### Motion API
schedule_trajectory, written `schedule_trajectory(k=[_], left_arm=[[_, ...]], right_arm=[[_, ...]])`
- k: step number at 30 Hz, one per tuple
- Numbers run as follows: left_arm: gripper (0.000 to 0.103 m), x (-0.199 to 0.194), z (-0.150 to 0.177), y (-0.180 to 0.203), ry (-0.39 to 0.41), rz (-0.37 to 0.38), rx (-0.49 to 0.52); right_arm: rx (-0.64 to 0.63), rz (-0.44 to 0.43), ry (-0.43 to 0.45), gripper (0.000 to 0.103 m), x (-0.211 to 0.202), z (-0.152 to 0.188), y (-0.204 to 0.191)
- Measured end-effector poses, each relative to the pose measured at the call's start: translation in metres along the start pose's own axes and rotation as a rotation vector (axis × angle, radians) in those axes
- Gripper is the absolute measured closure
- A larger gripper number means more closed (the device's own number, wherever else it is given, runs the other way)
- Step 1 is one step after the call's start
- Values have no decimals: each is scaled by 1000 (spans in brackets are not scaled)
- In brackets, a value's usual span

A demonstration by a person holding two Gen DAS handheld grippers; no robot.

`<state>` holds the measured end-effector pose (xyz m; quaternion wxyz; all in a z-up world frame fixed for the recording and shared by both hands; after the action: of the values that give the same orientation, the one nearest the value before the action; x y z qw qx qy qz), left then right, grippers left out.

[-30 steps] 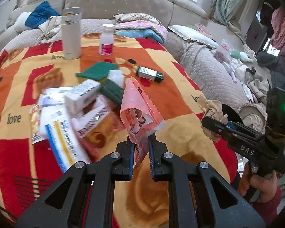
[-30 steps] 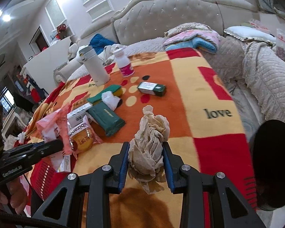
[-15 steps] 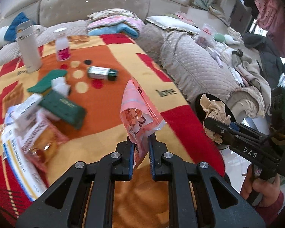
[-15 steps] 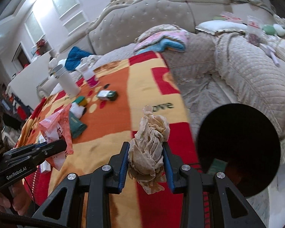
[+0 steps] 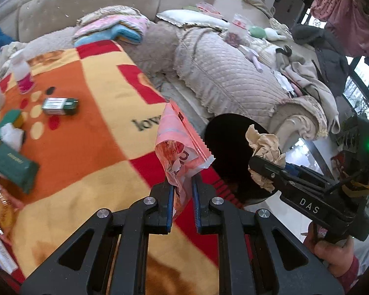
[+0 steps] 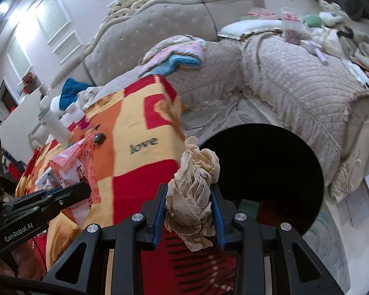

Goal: Collect trash
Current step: 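Carry the pink wrapper and crumpled paper to the black bin and release both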

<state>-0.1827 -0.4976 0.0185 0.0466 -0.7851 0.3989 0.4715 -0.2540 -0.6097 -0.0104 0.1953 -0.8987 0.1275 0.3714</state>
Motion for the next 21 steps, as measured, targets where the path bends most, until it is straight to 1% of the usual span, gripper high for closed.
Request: schedule_trajectory(k=[3, 7, 11, 21], left_arm=[[92, 12, -3, 13, -21, 33, -1], [92, 27, -8, 33, -34, 56, 14], [92, 38, -11, 44, -48, 83, 11], [92, 59, -12, 59, -75, 114, 4]], right_arm=[[24, 14, -4, 71, -1, 2, 14], [54, 29, -6, 71, -1, 4, 32], [70, 43, -9, 71, 1, 4, 44], [104, 61, -17, 71, 6, 5, 65]])
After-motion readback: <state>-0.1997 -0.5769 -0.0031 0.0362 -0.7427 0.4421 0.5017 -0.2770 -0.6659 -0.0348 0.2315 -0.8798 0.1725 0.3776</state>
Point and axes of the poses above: each gripper's, at about its wrist camera, not at the fingertips, and x roughly the way its jaws point, y to its right, z to its underside, the point moved 8 cm from there along x, roughly the way its jaws point, and after that the axes turned 6 degrees about -x, right-handed, at the moved point
